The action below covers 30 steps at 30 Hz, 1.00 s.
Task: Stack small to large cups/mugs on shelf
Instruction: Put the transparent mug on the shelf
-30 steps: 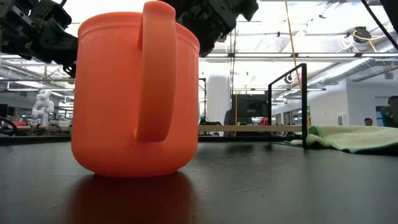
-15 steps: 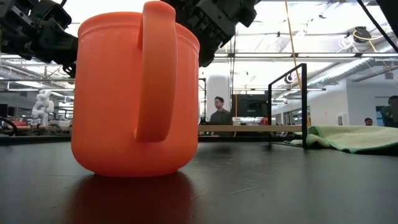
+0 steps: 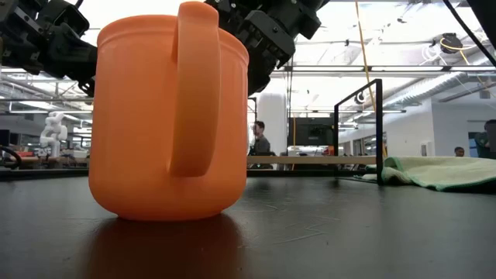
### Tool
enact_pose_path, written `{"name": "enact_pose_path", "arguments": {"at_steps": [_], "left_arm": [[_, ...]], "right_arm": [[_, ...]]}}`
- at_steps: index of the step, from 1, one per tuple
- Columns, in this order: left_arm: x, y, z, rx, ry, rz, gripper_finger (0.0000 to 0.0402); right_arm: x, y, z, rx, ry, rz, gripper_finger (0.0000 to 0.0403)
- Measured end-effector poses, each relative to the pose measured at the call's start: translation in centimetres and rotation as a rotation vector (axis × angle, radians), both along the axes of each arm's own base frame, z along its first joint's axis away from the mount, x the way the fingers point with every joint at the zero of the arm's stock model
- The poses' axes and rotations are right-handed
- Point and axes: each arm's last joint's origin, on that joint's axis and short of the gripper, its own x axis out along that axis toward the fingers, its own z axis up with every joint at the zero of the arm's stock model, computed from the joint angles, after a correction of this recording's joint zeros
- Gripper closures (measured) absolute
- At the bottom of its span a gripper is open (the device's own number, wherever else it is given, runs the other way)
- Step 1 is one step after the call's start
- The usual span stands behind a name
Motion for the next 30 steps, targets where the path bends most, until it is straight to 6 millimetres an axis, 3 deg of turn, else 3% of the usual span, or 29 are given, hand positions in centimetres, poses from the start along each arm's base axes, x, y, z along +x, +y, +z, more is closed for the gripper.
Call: {"name": "enact_pose_path", "arguments": {"at_steps": [10, 30], "left_arm": [[-0.02, 0.0, -0.17, 0.0, 0.018, 0.0, 0.0376], [-0.05, 0.0, -0.4, 0.004, 0.041, 0.001, 0.0376]], "right_arm": [[0.02, -0.13, -0.29, -0.05, 0.002, -0.011, 0.0223], [0.07, -0.12, -0.23, -0.066, -0.013, 0.013, 0.0376]]}}
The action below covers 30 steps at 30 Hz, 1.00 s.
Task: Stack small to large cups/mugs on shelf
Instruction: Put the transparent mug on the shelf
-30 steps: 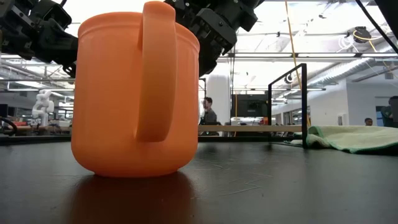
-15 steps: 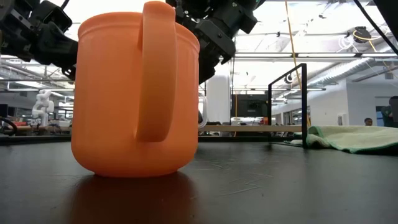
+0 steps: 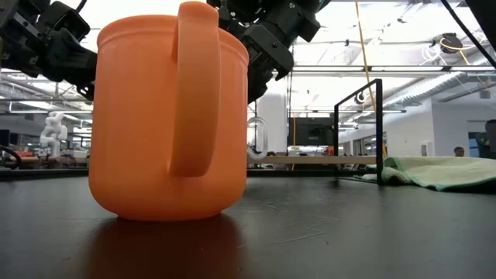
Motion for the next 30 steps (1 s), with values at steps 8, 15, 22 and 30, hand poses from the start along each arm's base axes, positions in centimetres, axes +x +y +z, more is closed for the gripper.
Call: {"name": "enact_pose_path", "arguments": {"at_steps": [8, 15, 22, 30], "left_arm": [[0.0, 0.0, 0.0, 0.001, 0.0, 0.0, 0.0376], [0.0, 0.0, 0.0, 0.001, -0.001, 0.0, 0.0376], [0.0, 0.0, 0.0, 0.001, 0.004, 0.0, 0.0376], [0.0, 0.0, 0.0, 0.023, 0.001, -0.003, 0.0376]], "right_arm": [[0.1, -0.1, 0.1, 0.017, -0.002, -0.024, 0.04], [0.2, -0.7, 1.0, 0.021, -0.008, -0.042, 0.0401], [0.6, -0.8, 2.9, 0.014, -0.008, -0.036, 0.0402], [0.8, -1.0, 4.6, -0.001, 0.002, -0.06, 0.0402]]}}
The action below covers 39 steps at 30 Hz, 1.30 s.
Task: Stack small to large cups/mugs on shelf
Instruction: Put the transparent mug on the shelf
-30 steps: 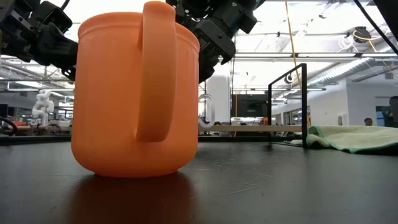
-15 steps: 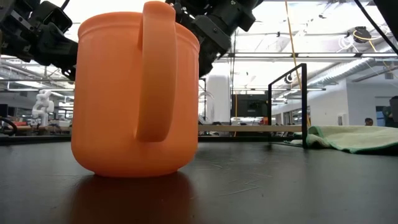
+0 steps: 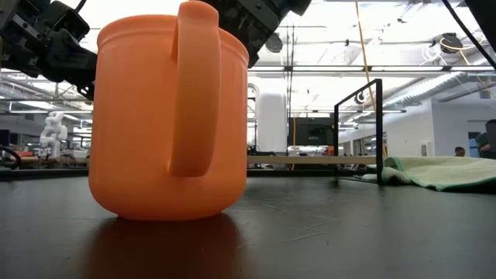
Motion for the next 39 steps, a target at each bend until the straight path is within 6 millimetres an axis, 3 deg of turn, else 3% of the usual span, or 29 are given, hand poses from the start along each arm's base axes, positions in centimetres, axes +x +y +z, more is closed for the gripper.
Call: {"name": "enact_pose_path", "arguments": {"at_steps": [7, 15, 22, 30, 34, 39], "left_arm": [[0.0, 0.0, 0.0, 0.0, 0.0, 0.0, 0.0376], [0.0, 0.0, 0.0, 0.009, 0.003, 0.007, 0.0376], [0.0, 0.0, -0.1, 0.009, 0.005, 0.007, 0.0376], [0.0, 0.0, -0.1, 0.005, 0.006, 0.007, 0.0376], [0.0, 0.0, 0.0, 0.004, 0.0, 0.007, 0.0376], [0.0, 0.0, 0.2, 0.003, -0.019, 0.007, 0.0376]], "right_arm": [[-0.9, -1.0, 2.5, -0.13, -0.004, -0.133, 0.0403], [-2.7, -3.5, 6.5, -0.069, -0.084, -0.298, 0.0403], [-4.0, -5.3, 7.9, -0.04, -0.078, -0.408, 0.0403], [-5.5, -4.2, 9.2, -0.036, -0.164, -0.365, 0.0403], [-7.3, -3.3, 9.5, -0.018, -0.275, -0.332, 0.0403], [-10.3, -3.0, 8.3, 0.017, -0.347, -0.346, 0.0403]]}}
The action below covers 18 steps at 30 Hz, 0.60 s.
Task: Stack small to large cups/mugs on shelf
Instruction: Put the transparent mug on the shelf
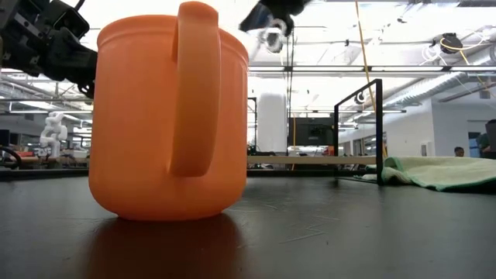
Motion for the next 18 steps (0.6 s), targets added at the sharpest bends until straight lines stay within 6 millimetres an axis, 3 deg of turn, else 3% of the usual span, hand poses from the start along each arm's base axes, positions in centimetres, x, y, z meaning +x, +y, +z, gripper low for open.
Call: {"name": "enact_pose_path", "arguments": {"at_steps": [9, 18], "left_arm": [[0.0, 0.0, 0.0, -0.006, -0.003, 0.001, 0.0376], [0.0, 0.0, 0.0, -0.008, -0.003, 0.001, 0.0376]], "right_arm": [[-5.1, -0.2, -3.1, 0.083, -0.087, -0.119, 0.0403], [-7.2, -0.3, -3.0, 0.102, -0.088, -0.328, 0.0403]]}}
